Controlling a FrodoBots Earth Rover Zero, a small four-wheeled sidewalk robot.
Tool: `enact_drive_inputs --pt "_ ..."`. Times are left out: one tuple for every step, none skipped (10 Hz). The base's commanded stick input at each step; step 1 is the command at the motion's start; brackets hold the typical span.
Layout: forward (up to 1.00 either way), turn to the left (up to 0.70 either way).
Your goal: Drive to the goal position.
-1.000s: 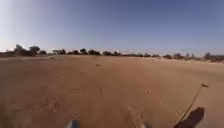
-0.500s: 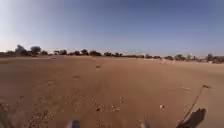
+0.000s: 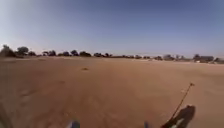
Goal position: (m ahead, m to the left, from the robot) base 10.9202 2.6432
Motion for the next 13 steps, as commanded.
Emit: enact_drive_inputs --pt "1.00 0.00" --pt "1.00 0.00" --pt "1.00 0.00" --pt "1.00 0.00" --pt "1.00 0.00" --pt "1.00 0.00" --pt "1.00 0.00" --pt "1.00 0.00" --pt "1.00 0.00" --pt "1.00 0.00" --pt "1.00 0.00" --pt "1.00 0.00" --pt "1.00 0.00"
